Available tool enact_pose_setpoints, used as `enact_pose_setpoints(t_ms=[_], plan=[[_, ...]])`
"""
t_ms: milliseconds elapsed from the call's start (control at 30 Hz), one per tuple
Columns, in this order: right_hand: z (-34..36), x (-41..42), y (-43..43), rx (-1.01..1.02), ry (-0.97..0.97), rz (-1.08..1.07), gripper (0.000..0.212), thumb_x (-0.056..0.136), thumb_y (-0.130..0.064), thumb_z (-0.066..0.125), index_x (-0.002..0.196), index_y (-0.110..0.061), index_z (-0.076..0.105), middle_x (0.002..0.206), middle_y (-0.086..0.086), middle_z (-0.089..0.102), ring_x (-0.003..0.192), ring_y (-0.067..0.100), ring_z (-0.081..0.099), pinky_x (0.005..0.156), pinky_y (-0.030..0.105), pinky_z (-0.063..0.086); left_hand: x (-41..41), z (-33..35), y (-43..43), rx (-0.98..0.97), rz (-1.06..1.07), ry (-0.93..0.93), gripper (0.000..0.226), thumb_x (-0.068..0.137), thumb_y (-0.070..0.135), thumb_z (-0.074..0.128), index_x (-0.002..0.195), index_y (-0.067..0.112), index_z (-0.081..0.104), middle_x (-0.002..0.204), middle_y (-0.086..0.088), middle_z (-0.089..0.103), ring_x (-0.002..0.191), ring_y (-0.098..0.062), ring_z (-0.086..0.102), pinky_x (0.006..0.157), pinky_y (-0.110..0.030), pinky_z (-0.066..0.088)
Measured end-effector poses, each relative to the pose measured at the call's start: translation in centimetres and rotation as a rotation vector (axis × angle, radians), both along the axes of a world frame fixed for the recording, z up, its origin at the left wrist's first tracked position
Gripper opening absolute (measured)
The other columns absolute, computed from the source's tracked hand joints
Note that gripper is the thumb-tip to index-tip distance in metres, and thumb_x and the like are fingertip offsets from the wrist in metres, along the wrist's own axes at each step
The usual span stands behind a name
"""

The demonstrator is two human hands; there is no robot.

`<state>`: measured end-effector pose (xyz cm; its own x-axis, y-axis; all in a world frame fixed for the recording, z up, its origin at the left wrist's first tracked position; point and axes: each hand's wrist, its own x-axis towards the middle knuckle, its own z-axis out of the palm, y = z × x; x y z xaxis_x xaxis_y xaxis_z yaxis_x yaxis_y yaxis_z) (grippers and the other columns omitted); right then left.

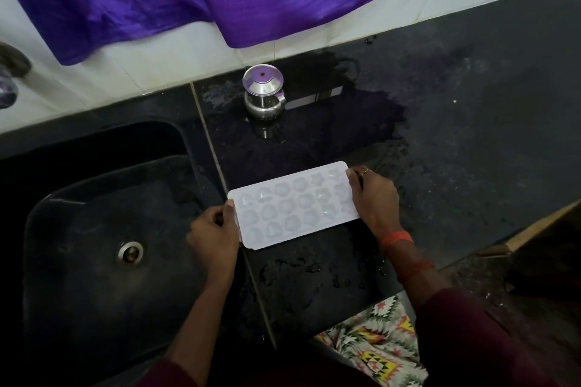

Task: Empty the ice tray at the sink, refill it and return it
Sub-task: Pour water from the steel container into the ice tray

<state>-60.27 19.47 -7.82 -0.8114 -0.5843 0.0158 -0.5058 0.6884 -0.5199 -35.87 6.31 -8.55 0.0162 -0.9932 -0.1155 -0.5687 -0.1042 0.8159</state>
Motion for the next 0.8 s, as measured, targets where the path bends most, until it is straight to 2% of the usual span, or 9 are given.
enact_pose_setpoints(t_ms=[133,333,433,533,667,733,800], plan=[[-0.1,0.1,-0.2,-0.027,-0.032,0.002,0.032,0.103,-0.037,0.05,0.108,-0.014,0.071,0.093,0.01,0.074,0.086,0.031,0.069,0.077,0.041,0.055,-0.4,0.0,-0.5,-0.035,-0.017,-0.044,0.03,0.095,0.037,0.063,0.081,0.013,0.074,0.063,0.011,0.056,0.067,-0.018,0.057,0.066,-0.026,0.035],[-0.4,0.0,0.0,-0.068,-0.049,0.029,0.03,0.103,-0.033,0.051,0.106,-0.011,0.072,0.092,0.008,0.075,0.083,0.024,0.069,0.08,0.038,0.055,-0.8,0.2,-0.7,-0.093,-0.052,-0.132,0.037,0.098,0.037,0.058,0.078,0.008,0.067,0.07,-0.007,0.065,0.065,-0.022,0.051,0.063,-0.031,0.035],[-0.5,0.0,0.1,-0.078,-0.037,0.042,0.029,0.103,-0.031,0.052,0.104,-0.01,0.073,0.09,0.007,0.075,0.08,0.022,0.069,0.076,0.031,0.051,-0.6,0.3,-0.5,-0.108,-0.057,-0.14,0.039,0.099,0.037,0.057,0.077,0.006,0.064,0.066,-0.004,0.06,0.063,-0.023,0.052,0.062,-0.031,0.033],[-0.3,0.2,0.3,-0.102,-0.025,0.054,0.028,0.102,-0.03,0.054,0.1,-0.01,0.074,0.086,0.006,0.075,0.076,0.02,0.067,0.069,0.023,0.041,-0.5,0.4,-0.3,-0.124,-0.045,-0.147,0.037,0.1,0.035,0.057,0.077,0.006,0.064,0.065,0.002,0.054,0.062,-0.019,0.05,0.06,-0.027,0.026],[0.6,0.4,0.2,-0.13,-0.009,0.059,0.027,0.102,-0.03,0.056,0.1,-0.011,0.075,0.084,0.003,0.075,0.073,0.016,0.066,0.068,0.02,0.038,-0.1,0.6,-0.2,-0.154,-0.038,-0.13,0.035,0.099,0.033,0.059,0.078,0.005,0.065,0.065,0.004,0.055,0.061,-0.017,0.049,0.059,-0.023,0.023],[1.2,0.5,0.0,-0.148,-0.003,0.074,0.027,0.101,-0.031,0.056,0.1,-0.012,0.075,0.082,0.003,0.075,0.072,0.016,0.066,0.067,0.02,0.039,0.2,0.8,-0.2,-0.158,-0.021,-0.121,0.035,0.099,0.034,0.059,0.079,0.006,0.066,0.067,0.001,0.059,0.062,-0.018,0.051,0.061,-0.025,0.027],[1.8,0.8,-0.4,-0.166,-0.004,0.084,0.026,0.101,-0.031,0.057,0.101,-0.013,0.076,0.081,0.002,0.075,0.07,0.011,0.063,0.064,0.01,0.038,0.6,1.2,-0.3,-0.157,0.0,-0.115,0.035,0.099,0.035,0.059,0.081,0.006,0.067,0.068,0.001,0.061,0.063,-0.018,0.053,0.063,-0.027,0.032]])
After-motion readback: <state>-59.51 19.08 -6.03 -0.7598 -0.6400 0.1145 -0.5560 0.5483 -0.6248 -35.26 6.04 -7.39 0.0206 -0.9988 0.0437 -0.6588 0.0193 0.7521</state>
